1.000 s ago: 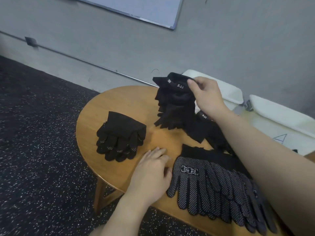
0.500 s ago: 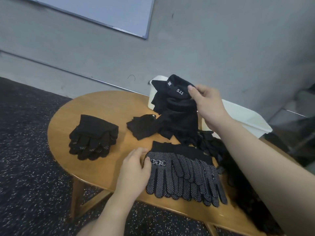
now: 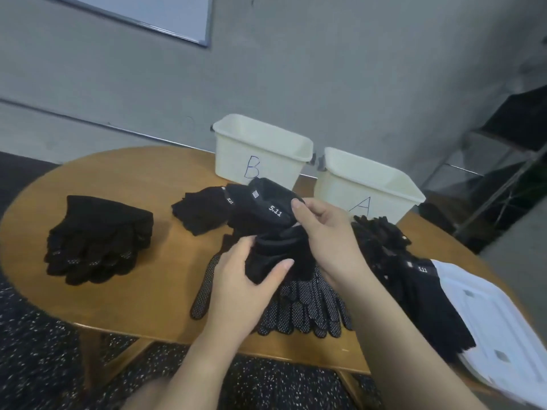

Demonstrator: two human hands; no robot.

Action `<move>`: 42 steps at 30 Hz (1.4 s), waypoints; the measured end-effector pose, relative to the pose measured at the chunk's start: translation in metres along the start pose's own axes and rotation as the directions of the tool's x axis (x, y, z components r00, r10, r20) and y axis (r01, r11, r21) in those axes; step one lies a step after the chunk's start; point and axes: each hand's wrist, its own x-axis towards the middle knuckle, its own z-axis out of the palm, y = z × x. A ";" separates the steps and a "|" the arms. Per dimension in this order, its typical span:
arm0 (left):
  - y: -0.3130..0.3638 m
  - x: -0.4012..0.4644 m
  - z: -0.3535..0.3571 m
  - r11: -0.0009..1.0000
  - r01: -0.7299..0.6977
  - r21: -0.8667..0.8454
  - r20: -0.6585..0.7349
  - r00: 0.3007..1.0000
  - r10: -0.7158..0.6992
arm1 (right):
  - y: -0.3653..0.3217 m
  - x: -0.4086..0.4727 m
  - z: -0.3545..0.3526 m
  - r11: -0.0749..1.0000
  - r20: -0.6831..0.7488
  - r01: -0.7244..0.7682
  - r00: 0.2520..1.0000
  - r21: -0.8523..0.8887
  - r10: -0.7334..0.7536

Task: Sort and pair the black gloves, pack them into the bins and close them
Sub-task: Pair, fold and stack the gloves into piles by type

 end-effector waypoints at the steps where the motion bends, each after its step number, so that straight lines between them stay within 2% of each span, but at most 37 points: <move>1: 0.001 0.000 0.000 1.000 -0.003 -0.009 0.005 1.000 0.003 | 0.005 -0.006 0.001 1.000 -0.012 -0.001 1.000 0.005 0.001; 8: -0.002 0.002 -0.018 1.000 0.020 0.010 0.109 0.994 -0.021 | 0.038 -0.015 0.010 0.990 -0.079 -0.023 0.996 0.136 0.034; 11: -0.008 0.007 -0.033 0.995 0.093 0.024 0.082 0.992 -0.095 | 0.045 -0.004 0.012 0.934 -0.111 -0.067 0.987 0.352 0.113; 16: -0.008 0.023 -0.042 0.966 0.153 -0.209 -0.013 0.987 -0.160 | 0.055 0.008 0.021 0.912 -0.170 -0.005 0.982 0.409 0.082; 22: -0.010 0.021 -0.050 0.923 0.222 -0.315 -0.027 0.970 -0.242 | 0.066 0.011 0.015 0.751 -0.171 -0.093 0.949 0.654 0.267; 27: -0.013 0.021 -0.060 0.860 0.294 -0.417 -0.094 0.928 -0.362 | 0.067 0.010 0.003 0.824 -0.227 -0.030 0.955 0.566 0.191; 34: -0.008 0.023 -0.064 0.781 0.314 -0.540 -0.127 0.887 -0.444 | 0.064 0.004 0.014 0.865 -0.255 -0.039 0.948 0.500 0.191; 38: -0.006 0.025 -0.071 0.686 0.297 -0.664 -0.072 0.888 -0.454 | 0.067 0.001 0.016 0.872 -0.265 -0.007 0.952 0.489 0.156; 42: -0.012 0.024 -0.075 0.646 0.353 -0.677 -0.004 0.876 -0.482 | 0.070 0.001 0.019 0.896 -0.285 0.019 0.951 0.444 0.121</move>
